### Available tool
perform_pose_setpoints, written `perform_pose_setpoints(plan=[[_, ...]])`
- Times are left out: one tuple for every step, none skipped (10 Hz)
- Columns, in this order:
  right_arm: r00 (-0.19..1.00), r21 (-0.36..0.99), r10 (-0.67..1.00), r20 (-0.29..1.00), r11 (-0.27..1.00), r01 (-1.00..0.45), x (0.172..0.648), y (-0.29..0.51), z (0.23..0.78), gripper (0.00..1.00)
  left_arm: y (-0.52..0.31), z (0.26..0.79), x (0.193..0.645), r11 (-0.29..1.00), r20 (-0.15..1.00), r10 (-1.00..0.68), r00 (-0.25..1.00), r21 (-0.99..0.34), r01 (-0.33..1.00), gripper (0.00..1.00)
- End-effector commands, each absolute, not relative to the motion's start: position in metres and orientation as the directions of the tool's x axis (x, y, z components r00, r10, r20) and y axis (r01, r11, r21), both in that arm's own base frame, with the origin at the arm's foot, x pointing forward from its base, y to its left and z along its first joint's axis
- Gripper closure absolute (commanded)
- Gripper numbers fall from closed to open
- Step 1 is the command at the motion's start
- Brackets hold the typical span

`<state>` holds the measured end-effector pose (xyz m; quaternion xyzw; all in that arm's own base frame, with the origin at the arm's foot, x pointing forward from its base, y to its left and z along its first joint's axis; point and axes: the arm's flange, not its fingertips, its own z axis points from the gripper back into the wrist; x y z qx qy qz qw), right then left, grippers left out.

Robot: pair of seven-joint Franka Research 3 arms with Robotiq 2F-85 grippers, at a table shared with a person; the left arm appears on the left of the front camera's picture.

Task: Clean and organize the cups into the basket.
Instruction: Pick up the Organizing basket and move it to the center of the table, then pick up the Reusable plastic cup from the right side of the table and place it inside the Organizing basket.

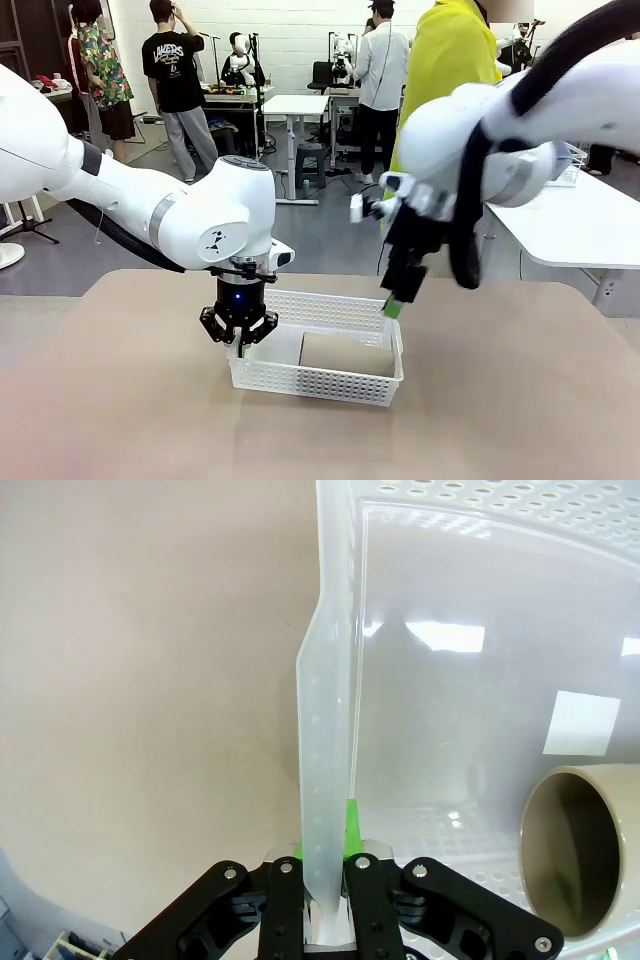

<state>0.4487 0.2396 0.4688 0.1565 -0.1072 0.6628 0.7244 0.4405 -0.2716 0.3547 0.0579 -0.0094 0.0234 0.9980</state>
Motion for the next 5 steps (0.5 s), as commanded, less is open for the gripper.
perform_pose_setpoints(plan=[[0.099, 0.07, 0.889, 0.446, 0.075, -0.995, 0.412, 0.165, 0.477, 0.0, -0.269, 0.351, 0.44, 0.991, 0.013, 0.039, 0.999, 0.124, -0.041, 1.0], [0.065, 0.069, 0.874, 0.482, 0.036, -0.997, 0.406, 0.128, 0.477, 0.0, -0.269, 0.351, 0.44, 0.991, 0.013, 0.039, 0.999, 0.124, -0.041, 1.0], [0.057, 0.07, 0.852, 0.521, 0.024, -0.997, 0.403, 0.091, 0.472, 0.0, -0.269, 0.351, 0.44, 0.991, 0.013, 0.039, 0.999, 0.124, -0.041, 1.0], [0.072, 0.073, 0.804, 0.59, 0.036, -0.997, 0.398, 0.05, 0.462, 0.0, -0.269, 0.351, 0.44, 0.991, 0.013, 0.039, 0.999, 0.124, -0.041, 1.0], [0.084, 0.066, 0.755, 0.65, 0.054, -0.996, 0.393, 0.017, 0.455, 0.0, -0.269, 0.351, 0.44, 0.991, 0.013, 0.039, 0.999, 0.124, -0.041, 1.0]])
